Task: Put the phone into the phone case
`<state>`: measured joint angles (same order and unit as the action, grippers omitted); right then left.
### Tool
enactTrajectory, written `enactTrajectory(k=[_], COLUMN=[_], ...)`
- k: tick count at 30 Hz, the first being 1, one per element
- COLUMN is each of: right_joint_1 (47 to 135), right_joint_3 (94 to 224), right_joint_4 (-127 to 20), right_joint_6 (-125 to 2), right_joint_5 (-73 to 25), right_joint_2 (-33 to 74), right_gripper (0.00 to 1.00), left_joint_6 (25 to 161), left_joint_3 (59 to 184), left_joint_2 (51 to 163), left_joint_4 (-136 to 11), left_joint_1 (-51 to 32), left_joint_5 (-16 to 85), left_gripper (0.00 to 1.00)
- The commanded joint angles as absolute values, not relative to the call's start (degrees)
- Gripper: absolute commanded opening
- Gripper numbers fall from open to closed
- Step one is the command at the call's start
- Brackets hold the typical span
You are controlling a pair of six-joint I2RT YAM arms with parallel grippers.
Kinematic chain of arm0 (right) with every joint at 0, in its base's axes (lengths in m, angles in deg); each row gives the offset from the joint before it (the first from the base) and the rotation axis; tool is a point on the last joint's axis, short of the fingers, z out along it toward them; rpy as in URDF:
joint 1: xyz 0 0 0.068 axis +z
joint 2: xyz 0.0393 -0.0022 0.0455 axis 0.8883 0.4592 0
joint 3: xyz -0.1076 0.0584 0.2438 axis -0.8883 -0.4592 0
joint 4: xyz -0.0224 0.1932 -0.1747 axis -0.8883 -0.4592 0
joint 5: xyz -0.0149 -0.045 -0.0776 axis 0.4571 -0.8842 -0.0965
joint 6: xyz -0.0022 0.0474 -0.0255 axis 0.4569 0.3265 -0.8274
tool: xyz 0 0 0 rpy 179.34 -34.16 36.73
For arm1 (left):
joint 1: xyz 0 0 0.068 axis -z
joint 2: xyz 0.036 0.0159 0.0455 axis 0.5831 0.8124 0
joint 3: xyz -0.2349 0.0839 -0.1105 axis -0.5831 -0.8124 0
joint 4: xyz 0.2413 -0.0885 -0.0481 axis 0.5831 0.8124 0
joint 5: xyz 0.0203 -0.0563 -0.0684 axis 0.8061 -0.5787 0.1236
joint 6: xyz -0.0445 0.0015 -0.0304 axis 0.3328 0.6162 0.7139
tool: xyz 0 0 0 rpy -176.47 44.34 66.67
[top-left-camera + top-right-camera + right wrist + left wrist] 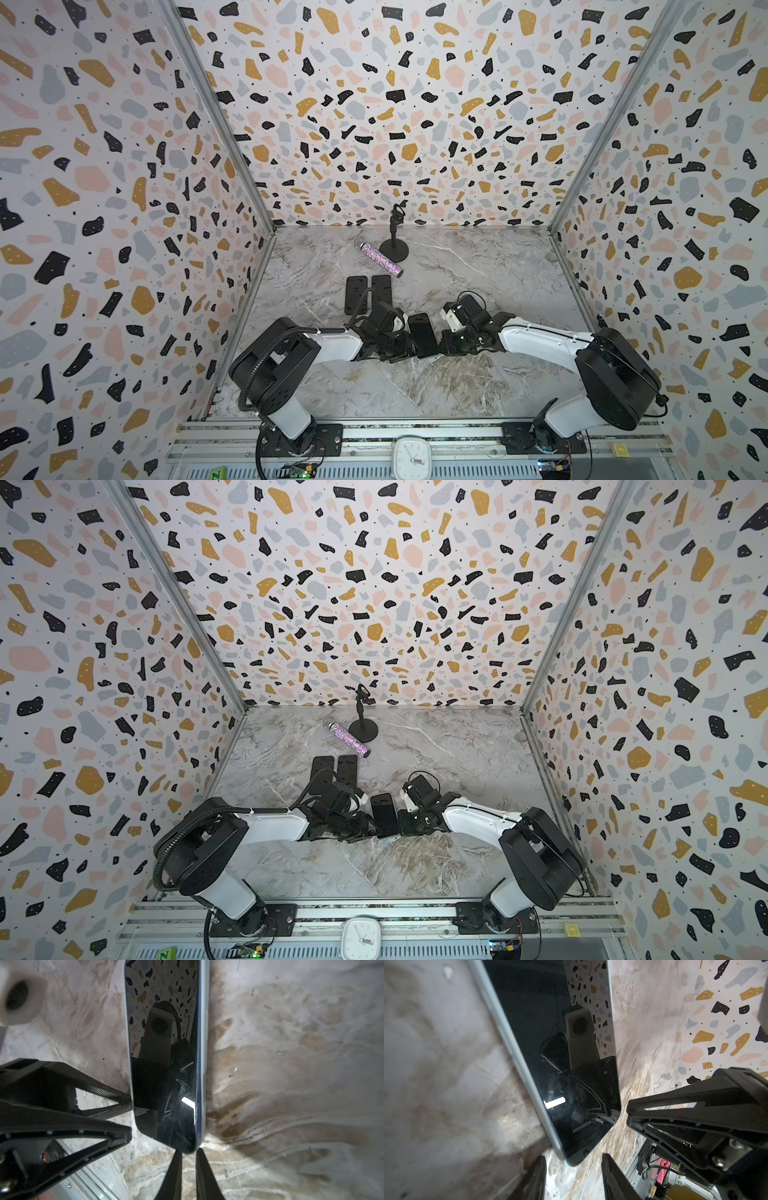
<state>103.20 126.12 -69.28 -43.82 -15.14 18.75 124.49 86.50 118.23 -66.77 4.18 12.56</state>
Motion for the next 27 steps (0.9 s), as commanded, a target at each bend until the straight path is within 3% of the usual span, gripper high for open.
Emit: enactTrajectory(k=[1, 27], right_joint_1=[103.5, 103.7], right_joint_3=[125.6, 125.0], right_joint_4=[-69.2, -63.8], right_joint_6=[-43.1, -42.4], right_joint_5=[-15.0, -8.5], right_joint_2=[19.0, 23.0], right_gripper=[0.16, 0.13], left_joint_6=[125.1, 124.3], left_joint_3=[84.8, 84.5], left_joint_2=[120.0, 122.3], left_joint_4=[-65.2, -67.2], left_joint_1=[4.0, 4.5], left_joint_5=[13.8, 12.2], left_gripper=[0.47, 0.47])
